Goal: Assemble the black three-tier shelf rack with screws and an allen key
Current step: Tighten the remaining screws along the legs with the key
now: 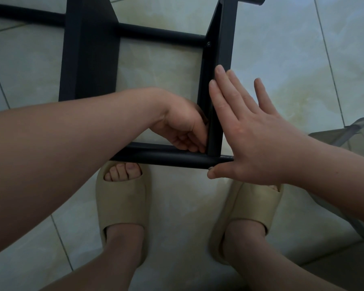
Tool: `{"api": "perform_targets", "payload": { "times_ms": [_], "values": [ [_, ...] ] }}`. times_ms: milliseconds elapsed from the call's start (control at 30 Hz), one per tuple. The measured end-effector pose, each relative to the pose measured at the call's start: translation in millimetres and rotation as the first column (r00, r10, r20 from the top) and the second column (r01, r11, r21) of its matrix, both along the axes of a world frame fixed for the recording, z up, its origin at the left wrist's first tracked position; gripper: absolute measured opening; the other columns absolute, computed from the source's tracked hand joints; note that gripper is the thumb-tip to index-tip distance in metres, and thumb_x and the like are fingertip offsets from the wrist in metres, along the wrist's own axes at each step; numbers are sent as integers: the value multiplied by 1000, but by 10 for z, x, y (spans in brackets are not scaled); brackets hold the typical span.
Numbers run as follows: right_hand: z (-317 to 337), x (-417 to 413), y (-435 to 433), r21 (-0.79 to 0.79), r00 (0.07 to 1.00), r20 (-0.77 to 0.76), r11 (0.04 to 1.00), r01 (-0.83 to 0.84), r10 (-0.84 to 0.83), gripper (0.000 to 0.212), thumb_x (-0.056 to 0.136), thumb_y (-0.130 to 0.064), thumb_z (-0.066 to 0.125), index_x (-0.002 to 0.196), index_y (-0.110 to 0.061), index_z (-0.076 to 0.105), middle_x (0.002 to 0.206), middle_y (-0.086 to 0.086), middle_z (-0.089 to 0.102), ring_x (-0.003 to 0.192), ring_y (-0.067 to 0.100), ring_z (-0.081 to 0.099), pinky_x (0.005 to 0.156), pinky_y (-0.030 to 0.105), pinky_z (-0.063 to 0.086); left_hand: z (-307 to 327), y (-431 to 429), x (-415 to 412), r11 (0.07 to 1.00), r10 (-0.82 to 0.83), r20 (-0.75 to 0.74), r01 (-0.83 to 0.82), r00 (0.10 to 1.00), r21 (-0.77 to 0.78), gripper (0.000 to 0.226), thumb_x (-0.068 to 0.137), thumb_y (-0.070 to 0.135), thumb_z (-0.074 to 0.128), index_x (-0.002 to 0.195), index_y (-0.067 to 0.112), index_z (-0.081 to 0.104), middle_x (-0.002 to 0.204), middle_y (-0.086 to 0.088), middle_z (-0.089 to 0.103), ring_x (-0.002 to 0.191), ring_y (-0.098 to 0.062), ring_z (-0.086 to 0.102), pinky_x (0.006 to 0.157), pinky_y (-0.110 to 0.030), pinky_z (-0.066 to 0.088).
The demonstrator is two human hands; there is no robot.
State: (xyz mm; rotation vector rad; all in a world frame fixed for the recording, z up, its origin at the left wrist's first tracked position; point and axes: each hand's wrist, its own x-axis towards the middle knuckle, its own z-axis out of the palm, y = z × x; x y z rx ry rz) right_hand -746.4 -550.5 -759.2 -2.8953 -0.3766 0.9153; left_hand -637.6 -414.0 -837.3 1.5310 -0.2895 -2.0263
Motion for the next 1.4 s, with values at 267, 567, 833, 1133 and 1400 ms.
{"api": "perform_targets", "payload": {
  "times_ms": [267, 567, 833, 1133, 1400],
  "values": [
    [-1, -1, 0, 4, 1000, -6, 1000, 4, -4, 142, 69, -88, 52, 155, -5, -25, 161, 11, -39, 151, 26, -31, 124, 54, -12, 17, 3, -4, 998, 64, -32, -64, 997, 1, 31, 90, -7, 59, 119, 5, 61, 86, -8, 67, 76, -15, 63, 76, -25, 49],
    [-1, -3, -3, 2, 1000, 1, 1000, 1, -1, 142, 69, -89, 50, 155, -5, -25, 162, 11, -37, 152, 27, -29, 124, 56, -11, 23, 18, -7, 999, -8, -41, 9, 999, 39, 9, 90, 7, 62, 93, 13, 68, 82, -2, 69, 76, -14, 62, 76, -27, 48],
    [2, -4, -1, 3, 1000, -4, 1000, 3, -3, 141, 69, -88, 49, 155, -5, -26, 161, 11, -39, 151, 26, -31, 123, 54, -14, 19, -16, 15, 1000, 22, -15, -22, 1000, 11, 13, 89, -4, 63, 92, 8, 68, 81, -6, 68, 72, -14, 62, 76, -27, 49],
    [-7, 0, -7, 6, 1000, -5, 1000, 3, -3, 140, 70, -88, 49, 154, -6, -28, 160, 11, -41, 150, 26, -33, 123, 54, -14, 17, 22, 3, 995, 98, -92, -96, 991, 28, 21, 90, -6, 56, 105, 8, 64, 87, -6, 68, 78, -15, 64, 76, -26, 54],
    [-16, -9, -11, 6, 1000, 10, 1000, -4, 4, 139, 69, -88, 47, 155, -5, -25, 161, 11, -38, 151, 26, -32, 123, 55, -14, 28, -4, -8, 998, 37, -43, -34, 998, 57, 11, 91, 2, 61, 88, 10, 69, 73, -2, 67, 67, -11, 62, 71, -23, 50]
  ]
}}
